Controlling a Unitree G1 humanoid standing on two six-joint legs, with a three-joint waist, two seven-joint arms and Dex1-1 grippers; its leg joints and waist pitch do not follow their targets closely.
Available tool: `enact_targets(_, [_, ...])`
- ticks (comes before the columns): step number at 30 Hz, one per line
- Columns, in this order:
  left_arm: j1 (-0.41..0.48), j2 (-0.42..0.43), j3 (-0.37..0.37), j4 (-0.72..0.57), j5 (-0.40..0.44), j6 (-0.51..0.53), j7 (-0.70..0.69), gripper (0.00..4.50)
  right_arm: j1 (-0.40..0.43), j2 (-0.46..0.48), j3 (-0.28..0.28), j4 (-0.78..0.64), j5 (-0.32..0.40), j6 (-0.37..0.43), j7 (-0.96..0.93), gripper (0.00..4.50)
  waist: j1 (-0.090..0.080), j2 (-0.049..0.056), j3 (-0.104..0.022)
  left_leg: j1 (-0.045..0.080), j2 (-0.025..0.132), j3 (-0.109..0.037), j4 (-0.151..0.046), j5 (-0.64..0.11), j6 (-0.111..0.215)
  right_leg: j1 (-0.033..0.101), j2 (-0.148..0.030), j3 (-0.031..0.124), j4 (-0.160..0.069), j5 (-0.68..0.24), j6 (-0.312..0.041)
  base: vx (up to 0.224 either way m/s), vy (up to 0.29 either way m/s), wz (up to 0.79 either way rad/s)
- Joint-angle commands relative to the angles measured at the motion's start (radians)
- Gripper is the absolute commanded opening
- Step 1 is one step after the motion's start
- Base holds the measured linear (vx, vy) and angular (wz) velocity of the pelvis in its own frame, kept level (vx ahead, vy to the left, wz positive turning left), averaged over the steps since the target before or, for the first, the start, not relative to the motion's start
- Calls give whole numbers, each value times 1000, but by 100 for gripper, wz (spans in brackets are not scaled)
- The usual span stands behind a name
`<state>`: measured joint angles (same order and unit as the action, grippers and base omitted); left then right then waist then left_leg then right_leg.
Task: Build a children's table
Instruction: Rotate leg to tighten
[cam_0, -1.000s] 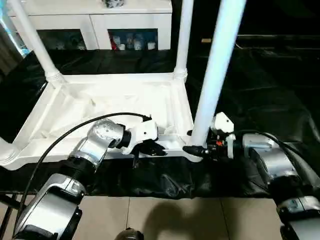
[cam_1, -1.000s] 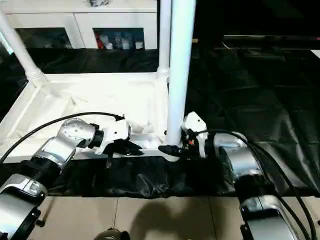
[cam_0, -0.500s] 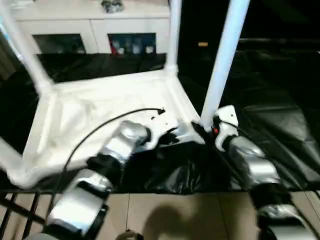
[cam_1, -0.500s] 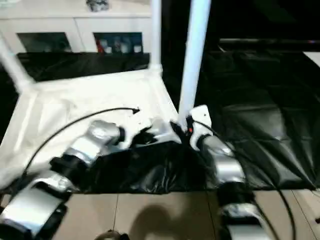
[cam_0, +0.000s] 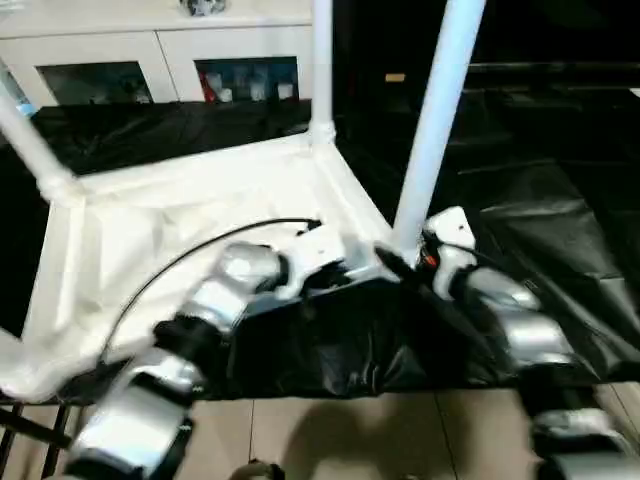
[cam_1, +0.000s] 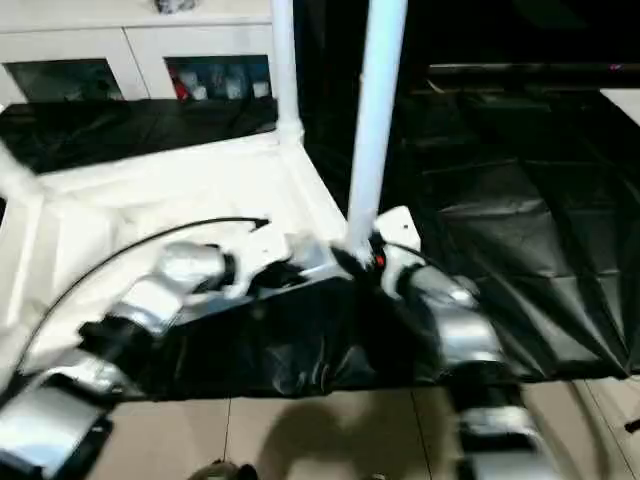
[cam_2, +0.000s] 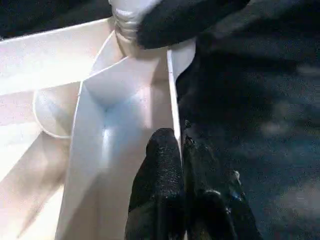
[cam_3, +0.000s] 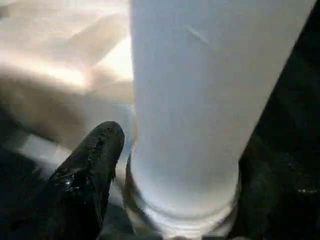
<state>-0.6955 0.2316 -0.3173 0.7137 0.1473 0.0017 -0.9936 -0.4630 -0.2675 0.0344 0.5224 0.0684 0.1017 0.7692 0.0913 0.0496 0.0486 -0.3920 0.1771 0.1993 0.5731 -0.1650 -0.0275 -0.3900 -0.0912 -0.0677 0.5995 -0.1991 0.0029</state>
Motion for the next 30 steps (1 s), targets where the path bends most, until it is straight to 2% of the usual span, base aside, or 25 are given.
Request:
enact_targets(1, [6,-1,-28,-36,-7,-33,-60,0,13,4,103,-37,29,-18,166,357,9,-8,-69,20,60,-25,-52,-171,106,46,-69,38,-55,1,-274,0,0,0])
enact_targets(4, [12,20,-25,-41,-23,-43,-101,0,17,-34,123,-52,42,-21,259,357,9,-7,-66,24,65,-27,-58,-209,85,43,-69,40,-59,-68,-277,0,0,0])
enact_targets(6, [12,30,-25,-38,-28,-45,-120,0,14,-48,129,-53,47,-20,298,343,12,-7,-65,28,66,-27,-61,-238,65,39,-69,42,-61,-107,-276,0,0,0])
enact_targets(7, [11,45,-25,-36,-37,-48,-150,0,7,-63,133,-50,47,-21,347,323,14,-10,-64,28,66,-26,-62,-243,59,38,-69,43,-62,-112,-274,0,0,0])
enact_targets(8, [8,72,-27,-30,-43,-62,-195,0,-10,-89,146,-40,49,-20,430,317,17,-11,-65,27,64,-26,-60,-242,60,41,-69,42,-59,-107,-274,0,0,0])
enact_targets(10, [7,80,-28,-29,-47,-66,-211,0,-17,-99,152,-33,51,-24,452,301,21,-8,-66,27,65,-26,-58,-225,64,39,-70,43,-57,-82,-277,0,0,0])
enact_targets(11, [3,89,-26,-24,-48,-69,-224,0,-26,-106,162,-27,50,-25,474,291,20,-16,-64,27,65,-24,-58,-219,69,38,-69,43,-57,-73,-279,0,0,0])
enact_targets(12, [3,89,-26,-24,-48,-69,-224,0,-26,-106,162,-27,50,-25,474,282,23,-13,-66,26,64,-25,-56,-201,75,39,-71,43,-53,-58,-284,0,0,0])
enact_targets(14, [-3,100,-23,-15,-50,-73,-247,0,-38,-116,179,-15,44,-25,505,271,24,-16,-65,24,64,-24,-54,-183,83,39,-71,43,-52,-49,-286,0,0,0])
enact_targets(21, [-23,113,-18,15,-48,-82,-263,0,-42,-118,198,-3,30,-36,547,261,26,-14,-65,25,63,-25,-53,-179,89,39,-71,42,-51,-61,-287,0,0,0])
enact_targets(27, [-32,83,9,25,-55,-35,-195,0,-8,-88,170,-24,57,-6,490,261,28,-16,-64,26,64,-25,-54,-190,82,38,-72,43,-53,-82,-288,0,0,0])
enact_targets(28, [-45,58,21,46,-36,7,-102,0,5,-58,141,-24,56,18,387,261,28,-17,-61,27,65,-24,-56,-196,77,35,-72,44,-56,-98,-284,0,0,0])
enact_targets(29, [-45,58,21,46,-36,7,-102,0,5,-58,141,-24,56,18,387,261,27,-16,-59,28,65,-24,-58,-207,71,34,-71,45,-58,-117,-282,0,0,0])
enact_targets(30, [-58,30,32,62,-26,36,-26,0,13,-26,117,-11,38,30,276,261,24,-22,-57,28,63,-26,-61,-237,54,35,-72,44,-62,-172,-271,0,0,0])
